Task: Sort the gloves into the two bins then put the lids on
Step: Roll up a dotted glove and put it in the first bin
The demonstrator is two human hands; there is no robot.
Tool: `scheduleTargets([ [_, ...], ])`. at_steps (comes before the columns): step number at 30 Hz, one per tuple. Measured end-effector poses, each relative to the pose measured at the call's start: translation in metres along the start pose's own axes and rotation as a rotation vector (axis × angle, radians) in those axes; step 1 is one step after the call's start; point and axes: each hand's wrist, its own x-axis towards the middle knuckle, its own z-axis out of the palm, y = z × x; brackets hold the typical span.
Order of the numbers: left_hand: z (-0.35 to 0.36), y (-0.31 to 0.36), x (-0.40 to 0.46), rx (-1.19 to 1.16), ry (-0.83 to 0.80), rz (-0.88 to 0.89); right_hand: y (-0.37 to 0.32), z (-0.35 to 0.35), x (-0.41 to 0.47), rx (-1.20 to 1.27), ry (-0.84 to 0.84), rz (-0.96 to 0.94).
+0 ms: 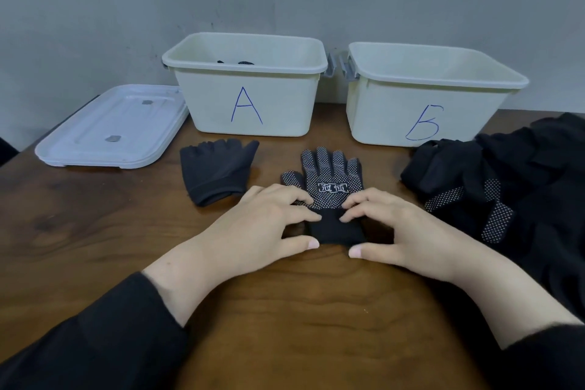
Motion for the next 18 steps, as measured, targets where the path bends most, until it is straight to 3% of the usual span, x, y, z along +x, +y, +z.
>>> scheduleTargets([
  [8, -0.001, 0.009, 0.002, 0.011, 0.062, 0.048, -0.008, 0.009, 0.010, -0.205, 0.163, -0.033],
  [18, 0.004, 0.020, 0.010, 0.011, 0.202, 0.027, -0.012, 0.002, 0.006, -0.072, 0.190, -0.001],
])
